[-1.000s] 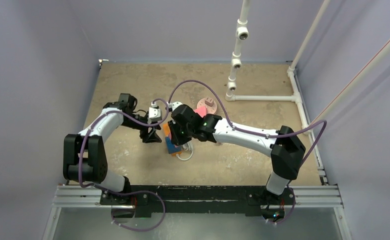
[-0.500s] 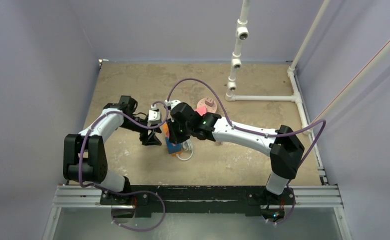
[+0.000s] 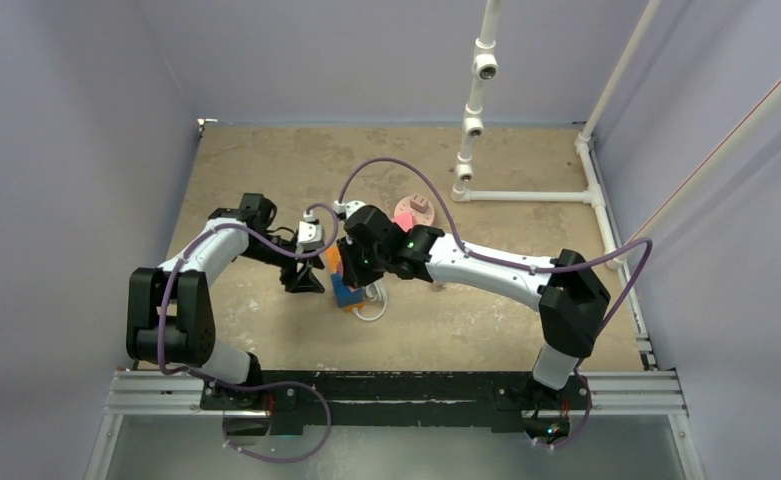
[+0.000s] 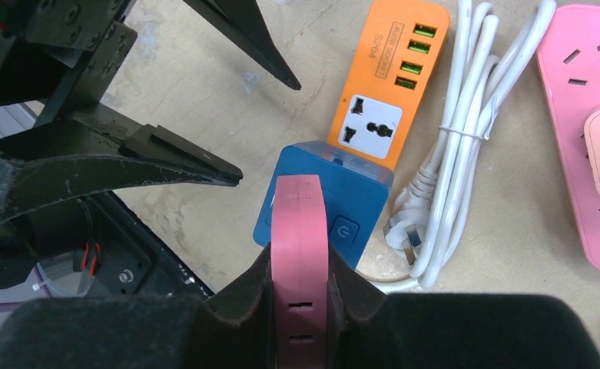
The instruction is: Insert the plug
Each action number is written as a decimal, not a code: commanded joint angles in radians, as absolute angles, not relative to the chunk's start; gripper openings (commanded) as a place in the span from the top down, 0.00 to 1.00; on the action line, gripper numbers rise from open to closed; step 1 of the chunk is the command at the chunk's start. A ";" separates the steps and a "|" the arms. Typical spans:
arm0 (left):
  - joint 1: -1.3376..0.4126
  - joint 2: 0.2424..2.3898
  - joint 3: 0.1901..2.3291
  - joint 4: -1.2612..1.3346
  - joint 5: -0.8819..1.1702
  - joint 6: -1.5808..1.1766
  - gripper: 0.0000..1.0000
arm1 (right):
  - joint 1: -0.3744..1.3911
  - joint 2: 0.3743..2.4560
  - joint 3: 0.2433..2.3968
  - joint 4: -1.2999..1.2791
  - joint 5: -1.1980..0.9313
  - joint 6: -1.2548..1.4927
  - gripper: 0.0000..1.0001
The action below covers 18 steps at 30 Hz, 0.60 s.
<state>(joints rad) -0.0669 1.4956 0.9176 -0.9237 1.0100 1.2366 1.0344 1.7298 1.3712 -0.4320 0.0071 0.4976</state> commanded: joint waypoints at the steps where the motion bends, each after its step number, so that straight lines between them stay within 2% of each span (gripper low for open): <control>1: -0.075 1.474 0.915 -0.918 1.051 1.237 0.42 | 1.031 1.730 1.362 -0.392 -0.019 0.499 1.00; 18: -0.110 1.468 0.889 -0.907 1.047 1.258 0.45 | 1.030 1.743 1.352 -0.385 -0.021 0.511 1.00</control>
<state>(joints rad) -0.1024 1.4948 0.8974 -0.9138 1.0100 1.2343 1.0336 1.7420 1.3655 -0.4152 -0.0177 0.4992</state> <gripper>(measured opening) 0.557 0.222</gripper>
